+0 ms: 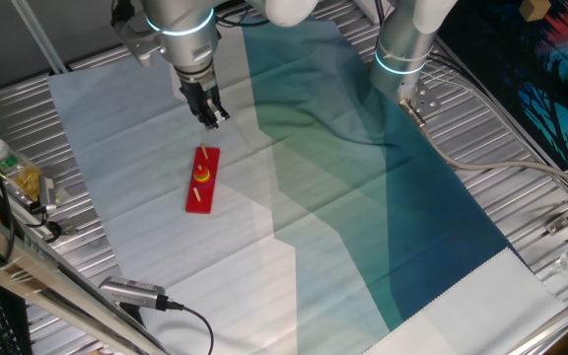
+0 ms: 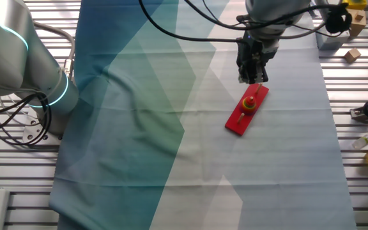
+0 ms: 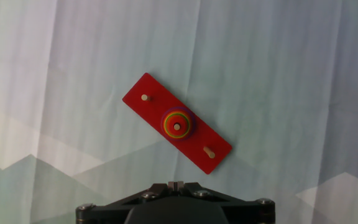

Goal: Take out one Hanoi block and throw it aside

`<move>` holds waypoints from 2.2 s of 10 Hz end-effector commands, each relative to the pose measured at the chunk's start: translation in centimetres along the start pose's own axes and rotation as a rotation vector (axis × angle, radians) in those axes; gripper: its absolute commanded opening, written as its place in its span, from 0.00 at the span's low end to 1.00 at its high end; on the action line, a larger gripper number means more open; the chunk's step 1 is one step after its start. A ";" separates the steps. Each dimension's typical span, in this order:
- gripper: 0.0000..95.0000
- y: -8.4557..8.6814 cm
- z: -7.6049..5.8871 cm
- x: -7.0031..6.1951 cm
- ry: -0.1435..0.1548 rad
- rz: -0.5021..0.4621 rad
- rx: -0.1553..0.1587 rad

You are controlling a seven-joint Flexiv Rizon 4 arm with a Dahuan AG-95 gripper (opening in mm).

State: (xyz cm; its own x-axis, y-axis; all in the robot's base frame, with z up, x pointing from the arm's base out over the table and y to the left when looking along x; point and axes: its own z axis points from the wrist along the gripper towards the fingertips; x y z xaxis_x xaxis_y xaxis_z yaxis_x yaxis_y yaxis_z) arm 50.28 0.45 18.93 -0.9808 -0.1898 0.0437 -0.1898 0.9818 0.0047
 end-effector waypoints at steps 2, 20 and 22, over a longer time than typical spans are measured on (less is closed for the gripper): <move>0.00 0.0 0.1 -0.1 0.043 -0.004 -0.010; 0.40 0.0 0.1 -0.4 0.029 -0.039 -0.024; 0.40 -0.3 0.3 -1.7 0.026 -0.040 -0.027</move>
State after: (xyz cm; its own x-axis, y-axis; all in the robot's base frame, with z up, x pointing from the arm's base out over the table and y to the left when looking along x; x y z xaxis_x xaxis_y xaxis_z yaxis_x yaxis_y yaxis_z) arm 52.19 0.50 18.45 -0.9712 -0.2291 0.0659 -0.2274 0.9733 0.0329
